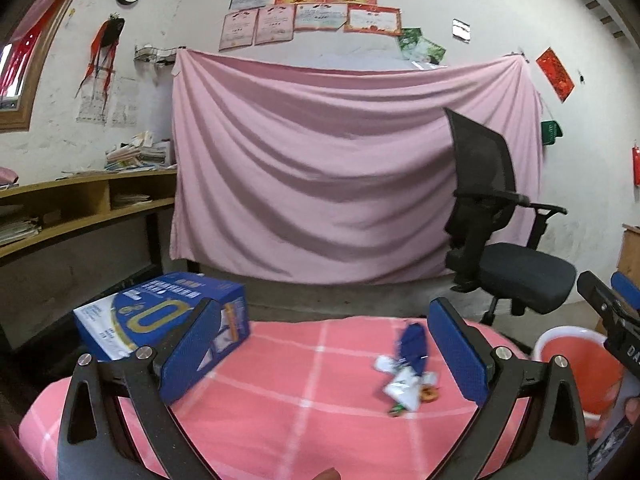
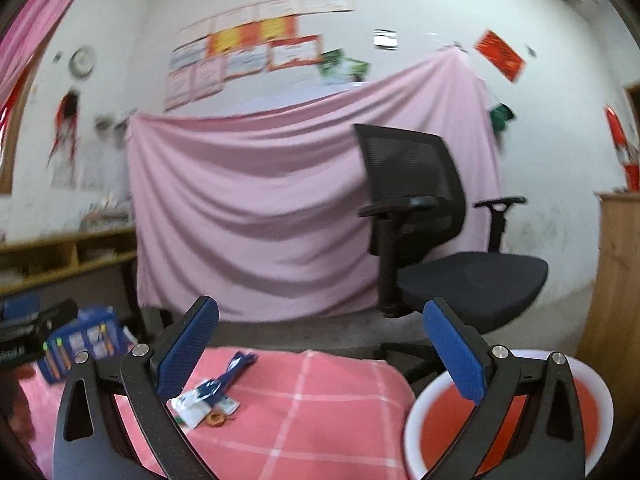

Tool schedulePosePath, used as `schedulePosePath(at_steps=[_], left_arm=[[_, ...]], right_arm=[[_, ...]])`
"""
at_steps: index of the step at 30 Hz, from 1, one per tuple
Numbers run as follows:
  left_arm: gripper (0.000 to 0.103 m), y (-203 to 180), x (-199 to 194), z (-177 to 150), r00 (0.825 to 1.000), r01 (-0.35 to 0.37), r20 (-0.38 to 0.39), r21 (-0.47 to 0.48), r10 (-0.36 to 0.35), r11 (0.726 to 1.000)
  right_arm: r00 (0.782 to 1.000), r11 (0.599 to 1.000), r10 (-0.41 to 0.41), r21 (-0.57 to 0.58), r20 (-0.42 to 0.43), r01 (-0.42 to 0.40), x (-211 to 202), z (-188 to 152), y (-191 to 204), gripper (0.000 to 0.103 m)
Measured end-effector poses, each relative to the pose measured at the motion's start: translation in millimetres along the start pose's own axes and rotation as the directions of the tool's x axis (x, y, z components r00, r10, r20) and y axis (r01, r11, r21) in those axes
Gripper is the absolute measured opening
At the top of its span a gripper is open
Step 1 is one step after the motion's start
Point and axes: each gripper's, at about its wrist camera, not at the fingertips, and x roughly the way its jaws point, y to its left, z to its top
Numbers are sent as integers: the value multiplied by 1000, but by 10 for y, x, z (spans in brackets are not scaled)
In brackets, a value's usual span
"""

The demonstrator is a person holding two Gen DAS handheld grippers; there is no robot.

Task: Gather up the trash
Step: 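Move both tools back over the table toward the remaining trash, then grasp the green battery with the left gripper while the right grasps the brown ring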

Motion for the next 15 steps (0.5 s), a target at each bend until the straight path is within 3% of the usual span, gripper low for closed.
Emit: schedulePosePath(at_steps=[8,11,15], left_arm=[[101,187,168,-138,998,5,-55,-5,-5,1000],[101,189,281,-168,993,34,-116,7,-32,999],[101,84,466,-254,972,72,-228,49,-59,996]], right_arm=[[991,995,56,-80,-119,-66,287,-150,281,103],[980,994,75,-68,-187,-89,414,-188,278,103],[952,993,82,-53,-293,-102,578,-272,274,103]])
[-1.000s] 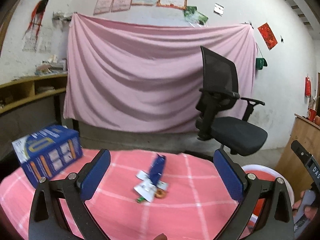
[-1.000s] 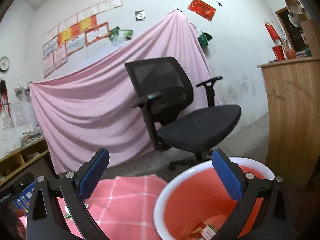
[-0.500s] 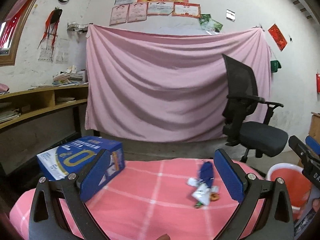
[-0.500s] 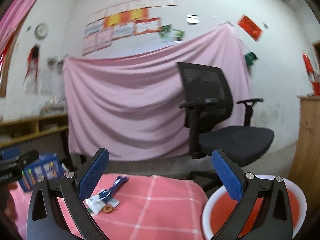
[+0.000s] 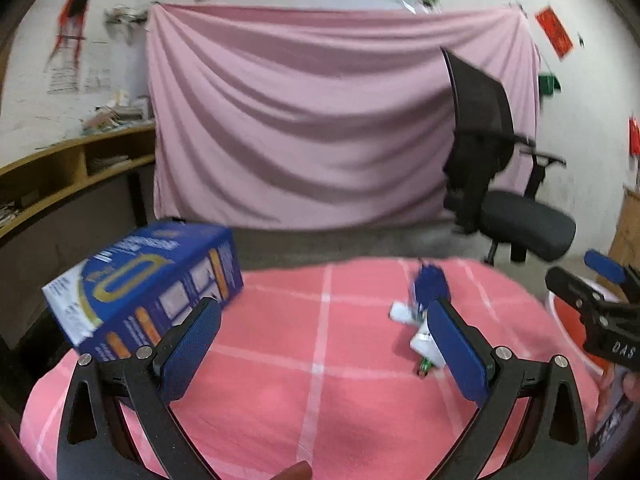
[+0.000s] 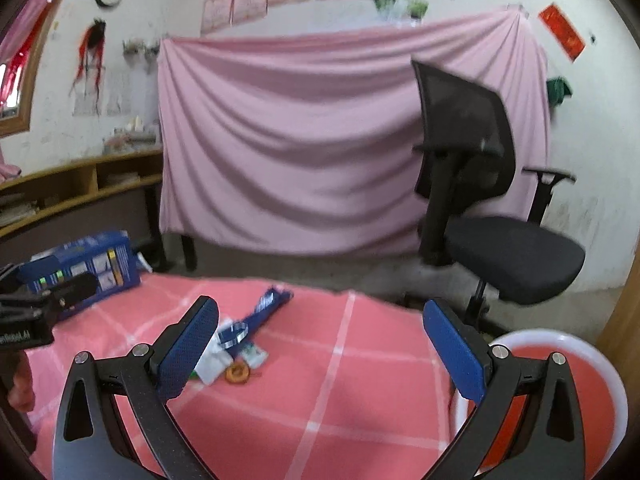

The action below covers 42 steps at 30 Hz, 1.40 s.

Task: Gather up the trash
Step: 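Grasp the green battery with the left gripper while the right grasps the brown ring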

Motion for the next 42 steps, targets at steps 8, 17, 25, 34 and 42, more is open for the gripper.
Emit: schedulePosePath(at_steps=[8,17,25,34,42], left_arm=[[99,-130,334,-11,979,101,-184,42,-92,994],[57,-337,692,-88,889,260,-400,43,-222,965],[37,-508,808,-83,852,309,-456,40,-257,950],[8,-634,811,-131,844,330,-477,105,-244,938],[7,-488,726,-159,870,250,-454,71,-192,966]], right_arm=[[980,997,72,-9,-188,-75,328,-82,57,86],[943,993,117,47,-312,-107,552,-152,9,62],[930,993,116,65,-348,-99,626,-170,-22,62],[915,991,121,104,-385,-88,702,-211,-99,62],[892,980,197,64,-407,-187,730,-233,60,61]])
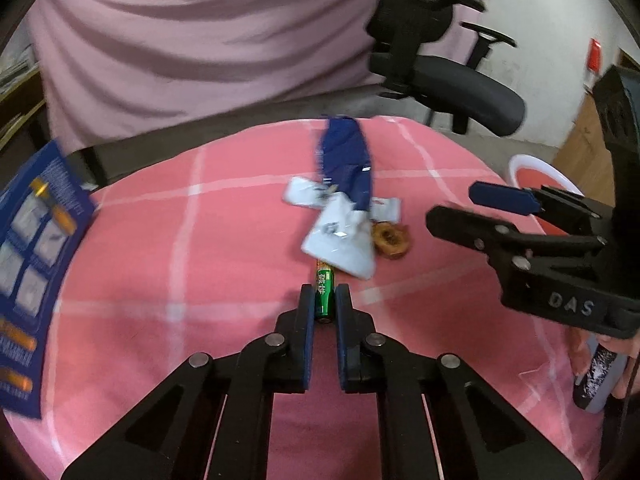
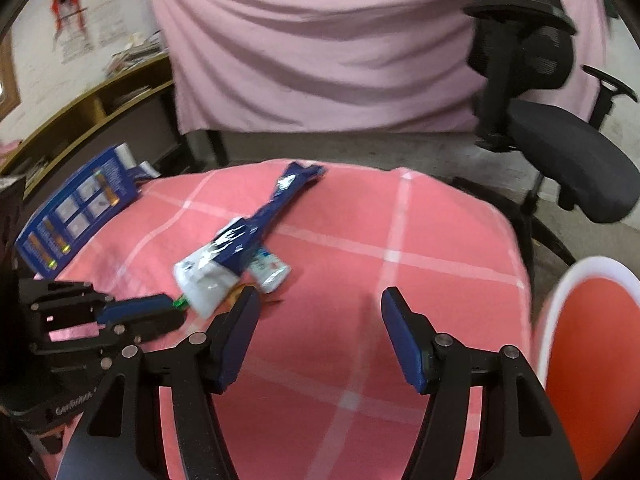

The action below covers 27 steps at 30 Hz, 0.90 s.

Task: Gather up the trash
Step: 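Grasp the green battery with the left gripper while the right grasps the brown ring, then lift the green battery and brown ring and carry them toward the basin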

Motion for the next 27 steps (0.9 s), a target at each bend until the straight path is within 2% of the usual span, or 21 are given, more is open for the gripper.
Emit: schedulePosePath(at_steps=[3,6,14,17,20,23,27], left_arm=[[7,72,-54,-56,999,-43,14,-62,44,997],[7,127,-70,-59,997,-68,19,-114,70,991],[7,131,-53,-13,996,-85,9,-126,87,988],[8,148,-64,-18,996,-83,6,-131,84,988],[7,125,-73,-29,995,-92,12,-133,95,987],[7,125,-129,-71,995,-86,33,-152,93,985],[7,126,-282,-121,990,-84,101,-179,103,980]], right_arm=[[999,998,45,-37,-29,-46,56,-2,79,52],[993,995,73,-63,-90,-79,180,2,140,37],[985,989,100,-97,-138,-114,297,34,239,36],[985,987,106,-109,-135,-121,280,28,254,22],[985,985,114,-117,-128,-129,242,7,266,20],[986,984,123,-118,-116,-136,190,-20,282,20],[990,985,121,-116,-66,-128,41,-67,271,20]])
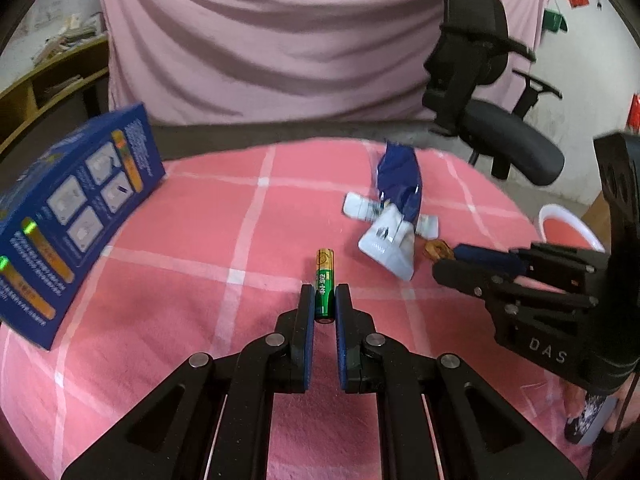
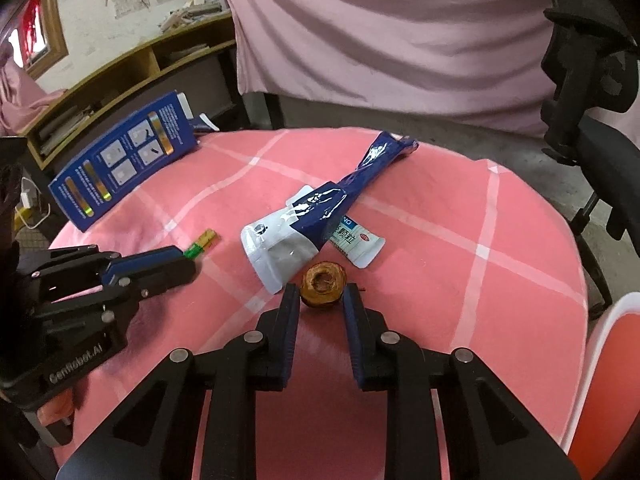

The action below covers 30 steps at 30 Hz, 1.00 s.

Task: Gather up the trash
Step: 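Lift the green battery and brown ring and carry them toward the basin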

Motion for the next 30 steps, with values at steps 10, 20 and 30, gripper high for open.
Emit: schedulePosePath(at_steps=[10,20,30], left_arm=[[7,-269,-535,-148,956,-45,292,60,25,997],[8,-782,-938,-160,860,-50,510,143,-30,988],[8,-1412,-1234,-71,772,-40,620,268,-141,963]], right_arm=[[928,996,-85,24,364,82,-732,-193,48,20],[707,949,-300,126,641,289,-1369,-427,50,20],[567,890,-446,277,693,361,-1891,-673,-298,20]])
